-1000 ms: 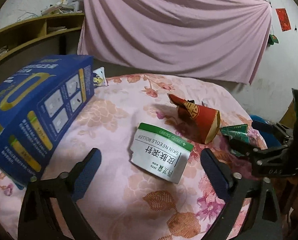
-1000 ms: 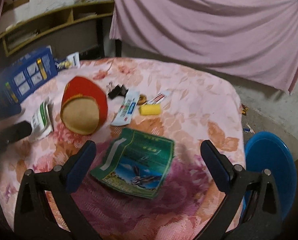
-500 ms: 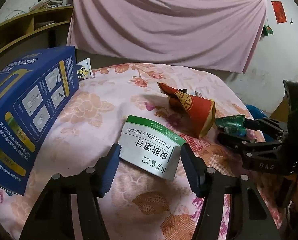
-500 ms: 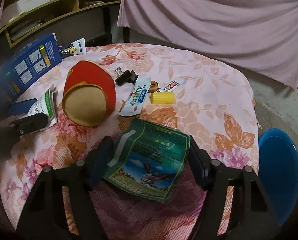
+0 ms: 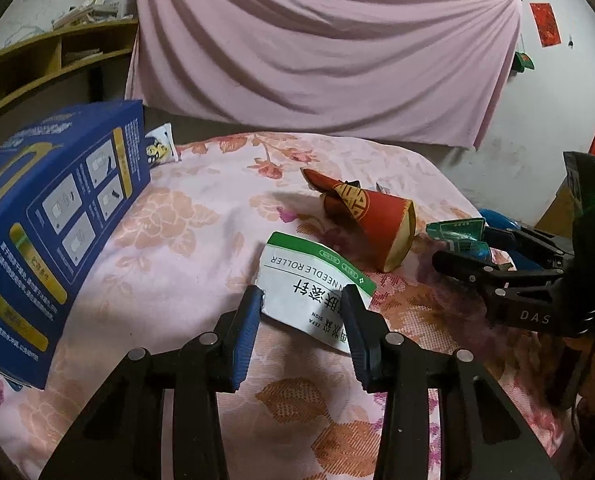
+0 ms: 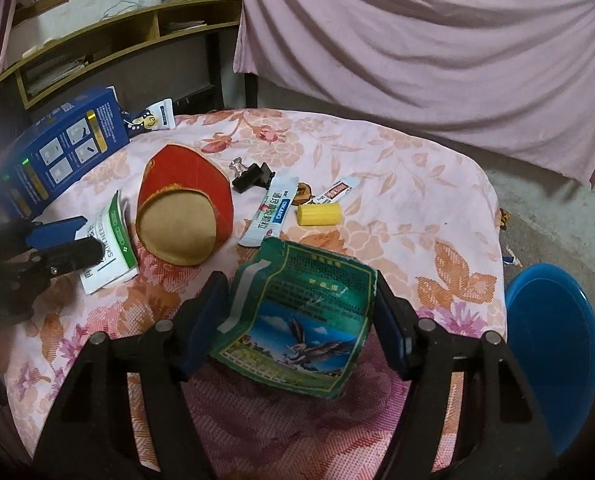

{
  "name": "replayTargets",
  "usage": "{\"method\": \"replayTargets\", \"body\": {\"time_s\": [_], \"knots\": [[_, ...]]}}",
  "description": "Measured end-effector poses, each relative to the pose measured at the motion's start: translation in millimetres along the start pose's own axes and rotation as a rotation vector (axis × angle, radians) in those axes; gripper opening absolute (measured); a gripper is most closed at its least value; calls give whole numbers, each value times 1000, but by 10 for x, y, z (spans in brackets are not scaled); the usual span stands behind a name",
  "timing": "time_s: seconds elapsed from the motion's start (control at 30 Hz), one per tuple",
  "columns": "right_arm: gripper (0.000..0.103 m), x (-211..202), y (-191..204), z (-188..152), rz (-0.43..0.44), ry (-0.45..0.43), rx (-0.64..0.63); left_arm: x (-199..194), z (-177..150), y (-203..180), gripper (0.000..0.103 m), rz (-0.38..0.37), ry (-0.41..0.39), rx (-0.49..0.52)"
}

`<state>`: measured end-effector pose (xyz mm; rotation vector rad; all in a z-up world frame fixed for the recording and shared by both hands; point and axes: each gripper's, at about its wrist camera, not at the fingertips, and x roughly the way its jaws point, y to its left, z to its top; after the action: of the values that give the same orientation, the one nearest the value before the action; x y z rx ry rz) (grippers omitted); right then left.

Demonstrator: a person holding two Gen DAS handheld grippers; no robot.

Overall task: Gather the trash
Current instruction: 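Grasp the white needle-roller box with the left gripper while the right gripper grasps the green eagle packet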

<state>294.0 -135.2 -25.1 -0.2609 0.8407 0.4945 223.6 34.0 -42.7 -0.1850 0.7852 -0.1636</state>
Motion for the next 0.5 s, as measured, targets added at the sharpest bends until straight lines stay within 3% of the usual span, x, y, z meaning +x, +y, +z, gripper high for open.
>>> {"method": "replayTargets", "body": {"time_s": [0.27, 0.5], "knots": [[94, 12, 3, 4, 2, -1, 1, 0, -19, -23, 46, 3, 37, -3], [94, -9, -32, 2, 9, -11, 30, -66, -69, 20, 46, -12, 42, -91]]}}
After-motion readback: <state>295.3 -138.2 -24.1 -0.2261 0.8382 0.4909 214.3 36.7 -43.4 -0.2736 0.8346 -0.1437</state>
